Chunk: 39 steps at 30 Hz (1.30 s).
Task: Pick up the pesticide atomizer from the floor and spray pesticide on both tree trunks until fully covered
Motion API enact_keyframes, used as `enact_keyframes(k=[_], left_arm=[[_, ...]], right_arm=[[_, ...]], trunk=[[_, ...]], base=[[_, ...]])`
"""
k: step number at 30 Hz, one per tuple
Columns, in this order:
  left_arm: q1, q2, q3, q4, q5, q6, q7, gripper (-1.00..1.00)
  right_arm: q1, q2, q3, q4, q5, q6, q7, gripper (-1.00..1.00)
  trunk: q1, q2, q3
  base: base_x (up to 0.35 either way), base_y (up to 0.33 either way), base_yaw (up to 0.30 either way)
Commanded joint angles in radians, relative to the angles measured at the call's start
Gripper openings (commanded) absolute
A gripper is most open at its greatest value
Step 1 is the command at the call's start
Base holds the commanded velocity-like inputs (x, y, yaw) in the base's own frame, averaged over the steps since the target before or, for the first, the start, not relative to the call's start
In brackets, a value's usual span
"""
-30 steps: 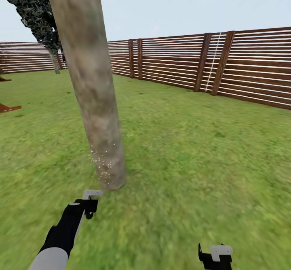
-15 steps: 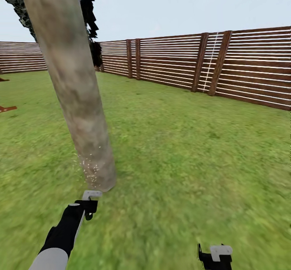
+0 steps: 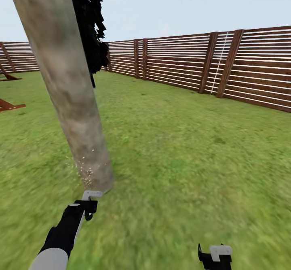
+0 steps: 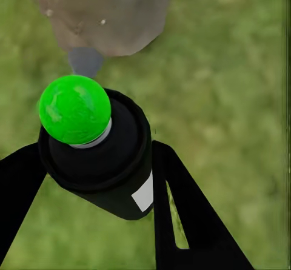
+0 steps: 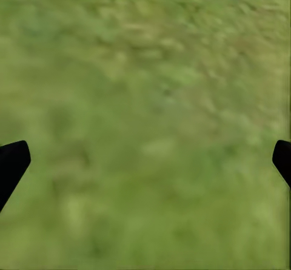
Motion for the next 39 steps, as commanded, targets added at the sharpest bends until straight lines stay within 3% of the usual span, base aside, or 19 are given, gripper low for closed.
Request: enact_keyframes(k=[1,19,22,24,25,29,39], left_arm=[[0.0,0.0,0.0,0.0,0.0,0.0,0.0,-1.0],[0.0,0.001,0.007,0.001,0.0,0.002,0.005,-1.0],[-0.001,0.005,0.03,0.002,0.0,0.018,0.008,-1.0],[-0.001,0.007,0.03,0.005,-0.003,0.077,0.007,-1.0],[0.004,0.027,0.028,0.006,-0.004,0.093,0.009,-1.0],[0.005,0.026,0.025,0.006,-0.001,0.091,0.009,-1.0],[0.005,0.02,0.03,0.006,0.003,0.088,0.008,-1.0]], right_arm=[[0.0,0.0,0.0,0.0,0.0,0.0,0.0,1.0],[0.0,0.0,0.0,0.0,0.0,0.0,0.0,1.0],[0.0,0.0,0.0,0.0,0.0,0.0,0.0,1.0],[0.0,0.0,0.0,0.0,0.0,0.0,0.0,1.0],[0.0,0.0,0.0,0.0,0.0,0.0,0.0,1.0],[0.0,0.0,0.0,0.0,0.0,0.0,0.0,1.0],[0.0,-0.001,0.0,0.0,0.0,0.0,0.0,1.0]], trunk=[[0.0,0.0,0.0],[0.0,0.0,0.0],[0.0,0.0,0.0],[0.0,0.0,0.0],[0.0,0.0,0.0],[0.0,0.0,0.0],[0.032,-0.056,-0.033]], base=[[0.235,-0.198,0.001],[0.182,-0.216,0.164],[0.077,-0.266,0.03],[0.144,-0.243,0.205],[0.01,-0.017,0.271],[0.002,-0.003,0.272],[0.0,0.0,0.122]])
